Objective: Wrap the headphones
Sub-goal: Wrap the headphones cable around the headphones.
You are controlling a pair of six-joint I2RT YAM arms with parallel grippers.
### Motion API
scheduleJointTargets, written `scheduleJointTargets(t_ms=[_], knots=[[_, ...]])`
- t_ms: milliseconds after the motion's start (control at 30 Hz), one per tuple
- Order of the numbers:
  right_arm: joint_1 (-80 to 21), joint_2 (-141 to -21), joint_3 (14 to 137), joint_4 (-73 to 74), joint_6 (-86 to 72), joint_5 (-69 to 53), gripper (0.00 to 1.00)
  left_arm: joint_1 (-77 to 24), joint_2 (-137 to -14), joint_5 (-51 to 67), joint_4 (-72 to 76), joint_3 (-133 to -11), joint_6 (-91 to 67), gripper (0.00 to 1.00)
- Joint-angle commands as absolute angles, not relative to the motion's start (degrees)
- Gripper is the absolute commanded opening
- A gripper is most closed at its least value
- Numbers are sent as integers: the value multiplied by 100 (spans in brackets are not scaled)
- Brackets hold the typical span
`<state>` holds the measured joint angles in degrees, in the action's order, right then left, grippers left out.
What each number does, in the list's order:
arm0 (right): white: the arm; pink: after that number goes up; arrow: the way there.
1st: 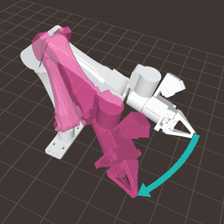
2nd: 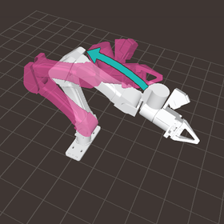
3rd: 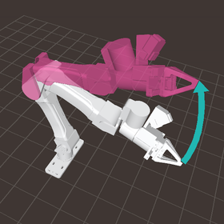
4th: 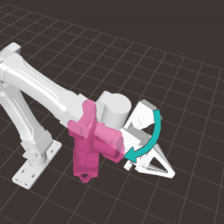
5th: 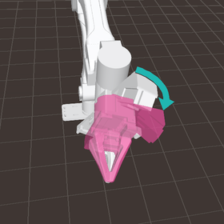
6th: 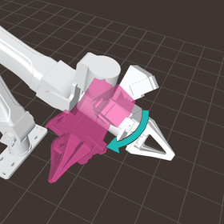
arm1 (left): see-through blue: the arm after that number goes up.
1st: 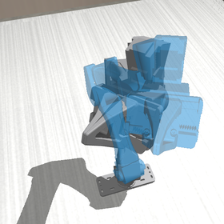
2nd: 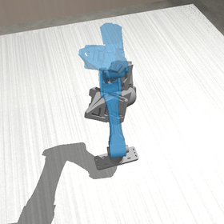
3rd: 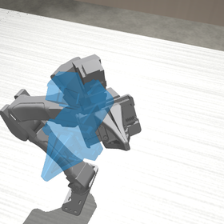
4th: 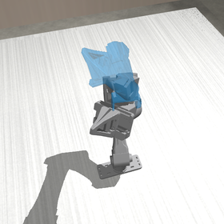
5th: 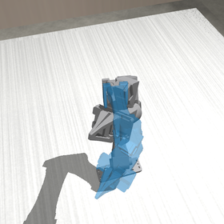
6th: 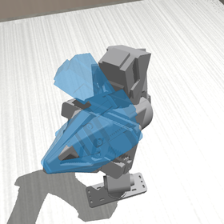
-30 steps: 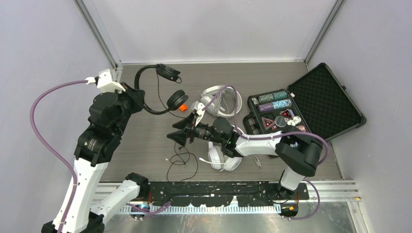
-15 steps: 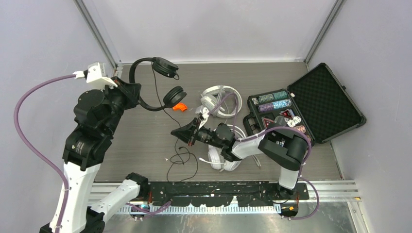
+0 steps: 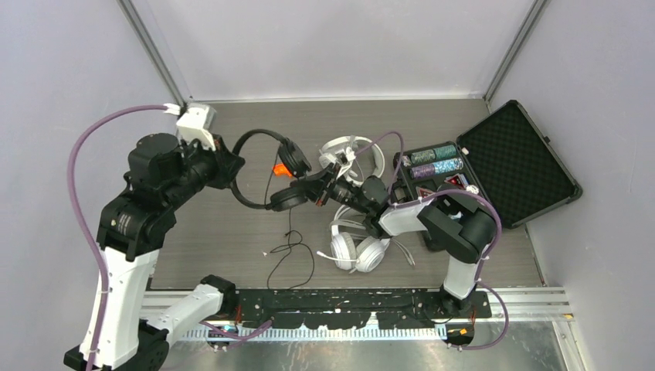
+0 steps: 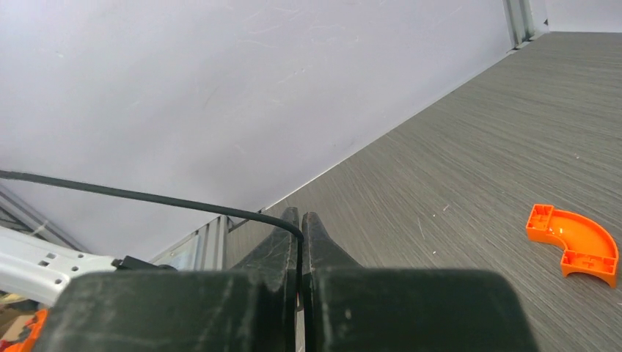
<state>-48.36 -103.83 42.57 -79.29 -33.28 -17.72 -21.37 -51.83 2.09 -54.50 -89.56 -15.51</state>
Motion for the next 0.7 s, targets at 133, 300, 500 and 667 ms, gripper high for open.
scheduleJointTargets(t_ms=[133,300,500,667], knots=[[-4445,-9666,4477,-7308,-3830,-2676,1,-2136,-5150,1937,-6151,-8808,286,0],[-4363,-9106,4447,-6143,-3727,-2923,1,-2136,-5087,1236,-6039,-8515,1226,0],[-4237,-8497,4546,-4762,-3660,-2997,1,-2136,-5315,1375,-6106,-8399,1547,0],[-4183,-8173,4959,-3676,-4053,-3823,1,-2142,-5193,1375,-5924,-7950,2568,0]])
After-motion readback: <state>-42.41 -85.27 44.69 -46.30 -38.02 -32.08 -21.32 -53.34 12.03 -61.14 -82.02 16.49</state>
